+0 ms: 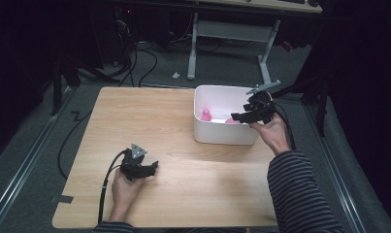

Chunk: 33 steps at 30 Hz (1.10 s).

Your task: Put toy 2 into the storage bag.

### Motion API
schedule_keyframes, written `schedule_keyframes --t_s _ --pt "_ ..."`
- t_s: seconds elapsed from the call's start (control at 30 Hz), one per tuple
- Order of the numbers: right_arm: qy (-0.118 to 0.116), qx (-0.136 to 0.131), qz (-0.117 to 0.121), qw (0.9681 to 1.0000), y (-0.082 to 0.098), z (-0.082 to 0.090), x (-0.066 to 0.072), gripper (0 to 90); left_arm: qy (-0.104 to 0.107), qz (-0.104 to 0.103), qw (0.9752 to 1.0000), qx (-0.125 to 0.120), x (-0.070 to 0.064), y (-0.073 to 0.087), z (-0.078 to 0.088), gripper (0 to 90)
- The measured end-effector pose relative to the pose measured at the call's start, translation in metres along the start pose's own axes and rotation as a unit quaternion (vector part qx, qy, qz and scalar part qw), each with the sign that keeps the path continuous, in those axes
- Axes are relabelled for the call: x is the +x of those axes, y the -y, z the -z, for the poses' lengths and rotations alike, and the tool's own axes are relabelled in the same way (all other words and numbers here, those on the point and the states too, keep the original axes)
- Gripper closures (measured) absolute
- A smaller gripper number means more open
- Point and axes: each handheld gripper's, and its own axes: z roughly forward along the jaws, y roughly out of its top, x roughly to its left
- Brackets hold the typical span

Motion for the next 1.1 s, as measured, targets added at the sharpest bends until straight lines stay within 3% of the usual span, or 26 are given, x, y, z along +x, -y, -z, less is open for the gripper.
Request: schedule_keyframes --t_s 0.13,0.47,1.1 --pt "0.002 -0.011 0.005 0.9999 0.008 0.008 0.006 34.2 0.0 0.0 1.0 0.0 0.0 0.0 0.0 26.3" --pt "0.003 -0.045 0.001 0.999 0.023 0.031 0.007 35.3 0.0 -0.001 1.0 0.0 0.0 0.0 0.0 26.2" --pt "0.002 -0.069 0.02 0.9974 0.042 0.061 0.011 35.5 -0.001 -0.001 1.0 0.001 -0.001 0.0 0.001 26.1"
